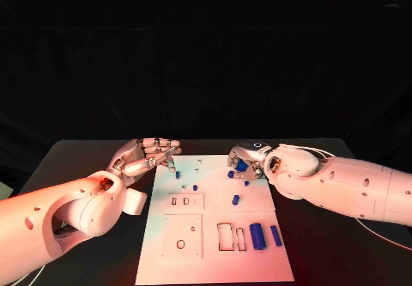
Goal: Assemble the parts on the task board
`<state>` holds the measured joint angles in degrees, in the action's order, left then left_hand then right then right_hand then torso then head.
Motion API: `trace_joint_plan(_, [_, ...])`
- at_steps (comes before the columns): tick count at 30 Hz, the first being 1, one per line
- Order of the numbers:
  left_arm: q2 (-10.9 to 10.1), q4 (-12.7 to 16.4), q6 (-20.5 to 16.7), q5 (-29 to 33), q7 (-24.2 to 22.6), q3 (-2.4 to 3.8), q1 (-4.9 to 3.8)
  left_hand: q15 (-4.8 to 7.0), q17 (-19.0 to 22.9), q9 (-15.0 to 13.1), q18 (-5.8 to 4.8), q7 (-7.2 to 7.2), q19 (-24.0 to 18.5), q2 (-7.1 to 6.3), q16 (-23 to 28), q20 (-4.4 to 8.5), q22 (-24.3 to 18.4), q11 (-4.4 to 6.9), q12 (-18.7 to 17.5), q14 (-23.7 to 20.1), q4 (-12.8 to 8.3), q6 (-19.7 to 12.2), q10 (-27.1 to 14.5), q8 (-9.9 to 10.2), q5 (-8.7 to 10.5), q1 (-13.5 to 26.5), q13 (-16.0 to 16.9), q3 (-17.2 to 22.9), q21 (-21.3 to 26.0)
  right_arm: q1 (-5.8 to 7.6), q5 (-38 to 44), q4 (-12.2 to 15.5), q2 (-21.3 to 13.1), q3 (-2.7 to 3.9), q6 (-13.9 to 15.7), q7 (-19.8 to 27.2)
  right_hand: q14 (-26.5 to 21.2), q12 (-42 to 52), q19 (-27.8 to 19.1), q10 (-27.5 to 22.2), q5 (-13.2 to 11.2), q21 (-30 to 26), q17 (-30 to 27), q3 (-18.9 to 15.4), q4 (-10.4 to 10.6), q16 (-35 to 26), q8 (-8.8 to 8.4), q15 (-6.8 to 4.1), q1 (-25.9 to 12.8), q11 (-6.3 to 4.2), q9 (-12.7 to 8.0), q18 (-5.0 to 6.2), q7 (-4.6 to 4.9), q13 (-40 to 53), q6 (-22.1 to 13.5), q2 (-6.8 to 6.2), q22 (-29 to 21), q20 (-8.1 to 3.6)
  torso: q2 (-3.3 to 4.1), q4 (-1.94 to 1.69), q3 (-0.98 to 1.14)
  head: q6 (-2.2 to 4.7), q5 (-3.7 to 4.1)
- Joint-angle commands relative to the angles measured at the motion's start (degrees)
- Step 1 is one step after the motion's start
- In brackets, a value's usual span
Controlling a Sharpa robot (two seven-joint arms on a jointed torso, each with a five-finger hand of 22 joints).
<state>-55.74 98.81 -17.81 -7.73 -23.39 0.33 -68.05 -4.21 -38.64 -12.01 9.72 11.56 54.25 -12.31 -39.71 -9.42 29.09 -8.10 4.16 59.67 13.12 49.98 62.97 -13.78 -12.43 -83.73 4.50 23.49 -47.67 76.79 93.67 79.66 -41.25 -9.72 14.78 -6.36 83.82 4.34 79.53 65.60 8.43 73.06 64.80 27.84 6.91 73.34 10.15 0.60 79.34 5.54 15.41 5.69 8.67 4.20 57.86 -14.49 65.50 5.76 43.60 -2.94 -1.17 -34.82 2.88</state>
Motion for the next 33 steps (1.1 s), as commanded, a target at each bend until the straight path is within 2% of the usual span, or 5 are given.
trace_joint_plan(1, [0.07, 0.09, 1.58, 0.61, -0.48, 0.06, -0.14, 0.08, -0.07, -0.07, 0.7, 0.1, -0.37, 0.12, -0.39, 0.06, 0.06, -0.05, -0.09, -0.37, 0.26, -0.23, -0.3, 0.32, 0.21, 0.53, 0.08, 0.12, -0.2, -0.17, 0.9, -0.27, 0.35, -0.02, -1.96, -0.2, 2.37, 0.28, 0.47, 0.67, 0.11, 0.6, 0.37, 0.3, 0.36, 0.64, 0.24, 0.21, 0.38, -0.16, 0.14, -1.09, -0.03, 0.13, 0.42, 0.18, 0.56, 0.05, 0.17, 0.08, 0.06, 0.02, -0.16])
trace_joint_plan(9, [0.05, 0.0, 1.71, 0.63, -0.3, 0.06, -0.22, 0.07, -0.1, -0.09, 0.7, 0.11, -0.44, 0.2, -0.42, 0.05, 0.11, -0.07, -0.08, -0.46, 0.26, -0.25, -0.34, 0.33, 0.2, 0.5, 0.09, 0.19, -0.26, -0.39, 0.9, -0.76, 0.92, -0.03, -2.7, -0.17, 2.47, 0.58, 0.98, 1.61, 0.26, 1.79, 1.11, 0.89, 0.67, 1.55, 0.53, 0.05, 0.41, -0.37, 0.44, -1.34, -0.18, 0.23, 0.84, 0.49, 2.21, -0.04, 0.26, 0.02, 0.07, -0.25, -0.35])
trace_joint_plan(14, [0.05, -0.08, 1.8, 0.63, -0.19, 0.06, -0.24, 0.06, -0.12, -0.11, 0.71, 0.13, -0.49, 0.28, -0.47, 0.03, 0.15, -0.08, -0.08, -0.52, 0.25, -0.27, -0.38, 0.33, 0.19, 0.47, 0.1, 0.25, -0.33, -0.46, 0.88, -0.9, 1.1, -0.04, -2.89, -0.12, 2.5, 0.71, 1.3, 2.16, 0.36, 2.52, 1.56, 1.31, 0.93, 2.06, 0.75, -0.05, 0.32, -0.5, 0.65, -1.5, -0.26, 0.26, 1.14, 0.82, 3.26, -0.11, 0.4, 0.1, 0.09, -0.35, -0.46])
trace_joint_plan(27, [0.09, -0.18, 2.15, 0.66, 0.14, 0.06, -0.27, 0.06, -0.17, -0.15, 0.72, 0.15, -0.59, 0.48, -0.59, 0.02, 0.25, -0.09, -0.06, -0.59, 0.19, -0.29, -0.43, 0.34, 0.21, 0.35, 0.12, 0.4, -0.48, -0.55, 0.88, -1.0, 1.54, -0.04, -2.44, -0.28, 2.46, 0.89, 1.49, 3.28, 0.37, 3.28, 1.86, 2.26, 1.18, 2.69, 1.31, -0.32, 0.46, -0.84, 1.2, -1.64, -0.56, 0.33, 1.82, 1.65, 4.34, -0.29, 0.56, 0.09, 0.1, -0.19, -0.58])
trace_joint_plan(33, [0.09, -0.27, 2.31, 0.66, 0.36, 0.06, -0.29, 0.06, -0.2, -0.17, 0.73, 0.16, -0.63, 0.56, -0.66, 0.01, 0.3, -0.1, -0.04, -0.61, 0.15, -0.29, -0.45, 0.34, 0.24, 0.27, 0.13, 0.48, -0.56, -0.55, 0.91, -1.04, 1.86, -0.03, -1.71, -0.59, 2.44, 0.86, 1.47, 3.37, 0.27, 3.32, 1.85, 2.22, 1.35, 2.75, 1.36, -0.33, 0.21, -0.82, 1.29, -1.64, -0.53, 0.32, 1.85, 1.61, 4.4, -0.32, 0.64, 0.04, 0.1, 0.0, -0.7])
